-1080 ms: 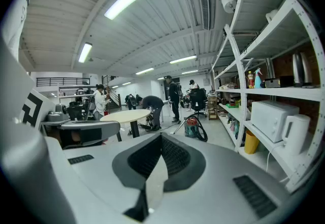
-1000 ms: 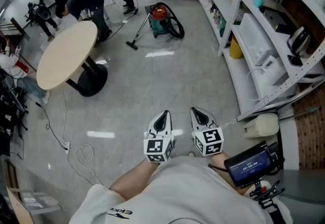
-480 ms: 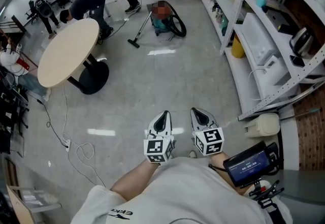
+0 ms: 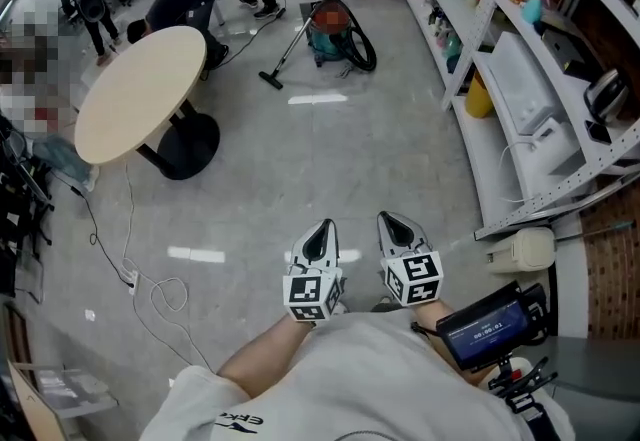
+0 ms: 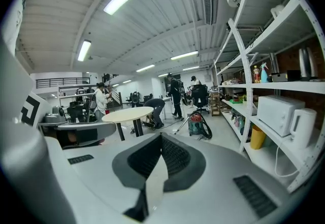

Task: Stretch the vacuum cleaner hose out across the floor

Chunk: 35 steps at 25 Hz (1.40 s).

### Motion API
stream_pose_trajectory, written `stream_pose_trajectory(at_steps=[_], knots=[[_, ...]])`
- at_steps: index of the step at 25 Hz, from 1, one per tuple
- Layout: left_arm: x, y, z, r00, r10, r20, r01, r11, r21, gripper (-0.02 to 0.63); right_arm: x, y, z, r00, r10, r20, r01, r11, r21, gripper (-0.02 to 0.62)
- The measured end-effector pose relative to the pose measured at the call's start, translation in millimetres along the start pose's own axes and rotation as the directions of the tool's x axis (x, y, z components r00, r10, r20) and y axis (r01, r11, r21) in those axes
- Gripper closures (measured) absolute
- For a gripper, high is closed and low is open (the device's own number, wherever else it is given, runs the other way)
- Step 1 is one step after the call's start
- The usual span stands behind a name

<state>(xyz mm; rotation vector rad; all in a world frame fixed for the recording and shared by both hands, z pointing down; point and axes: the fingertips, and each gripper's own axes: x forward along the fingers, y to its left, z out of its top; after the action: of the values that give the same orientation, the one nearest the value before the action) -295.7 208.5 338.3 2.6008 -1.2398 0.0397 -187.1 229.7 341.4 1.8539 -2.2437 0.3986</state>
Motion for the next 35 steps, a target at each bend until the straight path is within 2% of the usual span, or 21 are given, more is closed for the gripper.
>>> stream_pose_trajectory(at_steps=[6,10,17,22,28,35], knots=[[7,27,-4,1.000,0.000,-0.029,0.000,1.000,-0.013,0.604,22,3,4,1.000,-0.013,-0.020,0.013,1.000,-0.008,0.594],[36,36,1,1.000,-0.001,-0.022,0.001,1.000,-0.008,0.604,48,-17,13,1.000,-0.020,-0.015,0.020,1.000,-0.013,0.594],[121,38,18,1.000,0.016,-0.019,-0.015,1.000,0.009,0.604,101,-79,37,1.000,-0.008,-0.001,0.008,1.000,-0.007,0.594],[197,26,37,1.000,0.014,-0.017,-0.013,0.999,0.029,0.604,139,-142,62,1.000,-0.005,0.012,0.005,1.000,0.005,0.594],[283,7,55,0.999,0.031,0.010,-0.031,0.999,0.017,0.604,175,-216,83,1.000,0.003,0.013,-0.003,1.000,0.015,0.594],[335,19,55,0.998,0.061,-0.022,-0.061,0.998,0.026,0.604,221,-256,88,1.000,0.021,-0.014,-0.020,0.999,0.044,0.594]])
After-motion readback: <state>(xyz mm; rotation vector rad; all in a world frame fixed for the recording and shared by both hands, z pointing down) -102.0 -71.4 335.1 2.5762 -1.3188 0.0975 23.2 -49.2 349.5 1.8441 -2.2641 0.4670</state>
